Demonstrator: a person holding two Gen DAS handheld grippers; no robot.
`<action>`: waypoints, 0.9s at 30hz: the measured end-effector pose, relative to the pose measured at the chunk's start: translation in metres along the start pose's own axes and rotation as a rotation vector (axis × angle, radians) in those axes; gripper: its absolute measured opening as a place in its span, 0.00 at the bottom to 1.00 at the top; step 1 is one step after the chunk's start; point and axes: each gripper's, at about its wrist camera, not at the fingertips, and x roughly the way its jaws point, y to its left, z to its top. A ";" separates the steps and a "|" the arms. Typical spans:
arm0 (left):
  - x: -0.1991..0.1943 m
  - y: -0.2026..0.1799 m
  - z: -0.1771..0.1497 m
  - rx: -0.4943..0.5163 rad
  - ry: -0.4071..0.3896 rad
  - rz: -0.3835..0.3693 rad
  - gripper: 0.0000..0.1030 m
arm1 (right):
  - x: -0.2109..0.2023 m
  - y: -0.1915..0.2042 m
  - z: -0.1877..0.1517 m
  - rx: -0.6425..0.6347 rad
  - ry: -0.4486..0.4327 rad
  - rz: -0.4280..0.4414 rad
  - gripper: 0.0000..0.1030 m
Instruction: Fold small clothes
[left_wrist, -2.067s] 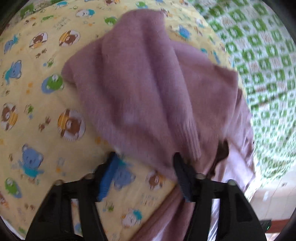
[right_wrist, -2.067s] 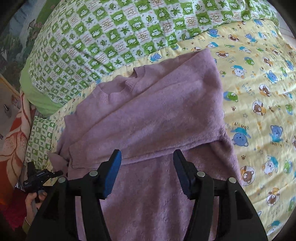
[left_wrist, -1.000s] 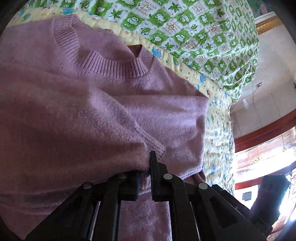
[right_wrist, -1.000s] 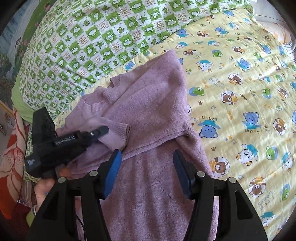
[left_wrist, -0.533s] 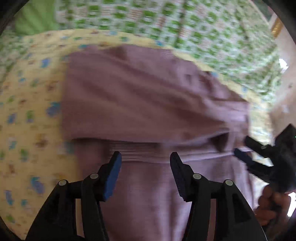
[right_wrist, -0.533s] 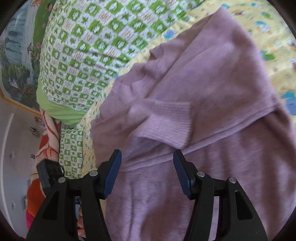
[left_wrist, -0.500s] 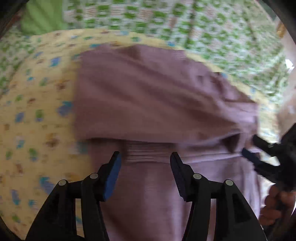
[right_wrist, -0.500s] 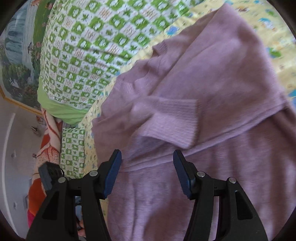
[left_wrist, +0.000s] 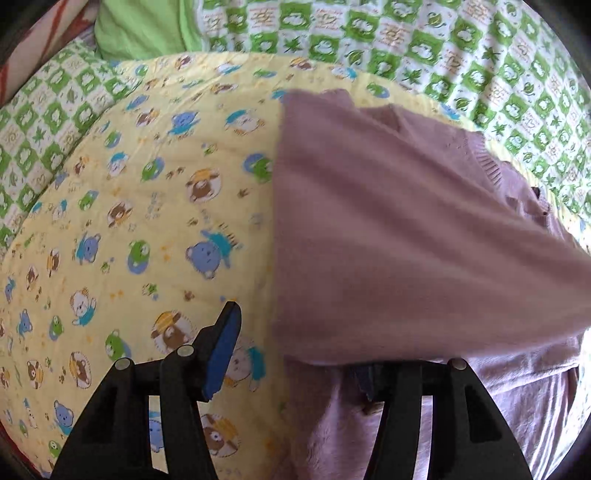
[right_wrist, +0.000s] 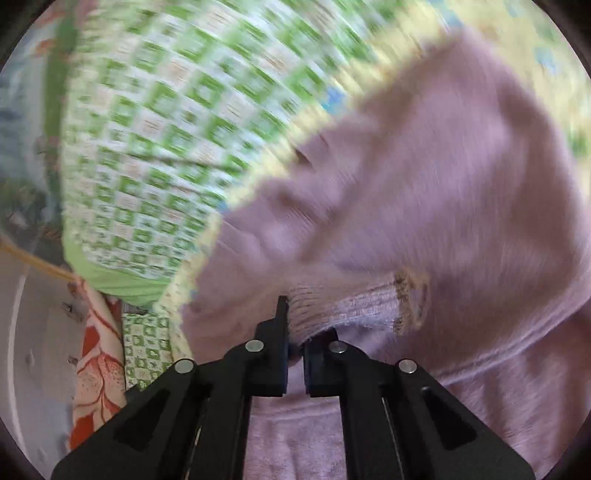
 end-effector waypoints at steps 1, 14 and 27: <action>-0.001 -0.004 0.002 0.002 -0.009 0.002 0.54 | -0.018 0.012 0.006 -0.060 -0.044 0.013 0.06; -0.012 0.000 -0.008 -0.110 -0.057 0.003 0.39 | -0.063 -0.060 0.024 -0.122 -0.056 -0.159 0.06; 0.004 0.027 -0.026 -0.230 -0.019 -0.028 0.36 | -0.045 -0.028 0.021 -0.418 -0.024 -0.142 0.06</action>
